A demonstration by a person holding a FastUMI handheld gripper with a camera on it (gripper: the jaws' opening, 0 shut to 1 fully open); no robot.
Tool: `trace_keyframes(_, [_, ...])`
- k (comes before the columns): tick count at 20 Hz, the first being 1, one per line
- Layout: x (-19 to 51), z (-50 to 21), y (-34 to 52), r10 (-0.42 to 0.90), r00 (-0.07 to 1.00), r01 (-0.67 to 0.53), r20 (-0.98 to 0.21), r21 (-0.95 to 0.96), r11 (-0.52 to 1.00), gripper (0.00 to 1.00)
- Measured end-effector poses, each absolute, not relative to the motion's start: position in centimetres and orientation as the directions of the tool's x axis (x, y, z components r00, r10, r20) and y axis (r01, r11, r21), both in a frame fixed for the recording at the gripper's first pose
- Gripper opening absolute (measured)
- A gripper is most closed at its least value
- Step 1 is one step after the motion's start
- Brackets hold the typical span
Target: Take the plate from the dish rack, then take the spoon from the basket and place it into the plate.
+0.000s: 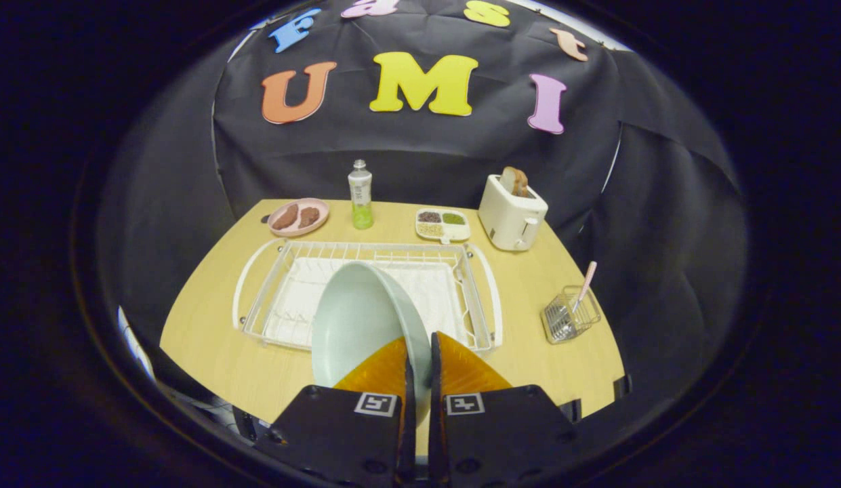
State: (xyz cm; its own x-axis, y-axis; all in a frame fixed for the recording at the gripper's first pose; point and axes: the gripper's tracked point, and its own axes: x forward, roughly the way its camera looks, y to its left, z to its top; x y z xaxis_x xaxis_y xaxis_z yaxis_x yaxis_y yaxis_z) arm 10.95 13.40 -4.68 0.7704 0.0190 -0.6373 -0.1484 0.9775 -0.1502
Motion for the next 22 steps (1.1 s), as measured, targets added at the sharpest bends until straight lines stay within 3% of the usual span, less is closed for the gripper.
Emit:
trace_keyframes(4, [8.0,-11.4,10.8,0.140,0.726,-0.179,-0.673,0.011,0.984,0.13])
trace_keyframes(7, [8.6,-16.1,6.6,0.096,0.718,-0.090,-0.689,0.045,0.995,0.13])
trace_keyframes(11, [9.8,-19.3,3.9,0.166,0.705,-0.006,-0.689,0.228,0.974,0.13])
trace_keyframes(15, [9.6,-23.4,1.9,0.207,0.659,0.017,-0.723,0.289,0.957,0.17])
trace_keyframes(18, [10.0,-24.1,1.5,0.221,0.660,-0.001,-0.718,0.294,0.956,0.24])
trace_keyframes(21, [10.8,-22.4,0.6,0.200,0.722,-0.039,-0.662,0.250,0.967,0.24])
trace_keyframes(22, [11.2,-21.4,0.1,0.191,0.752,-0.043,-0.631,0.242,0.969,0.29])
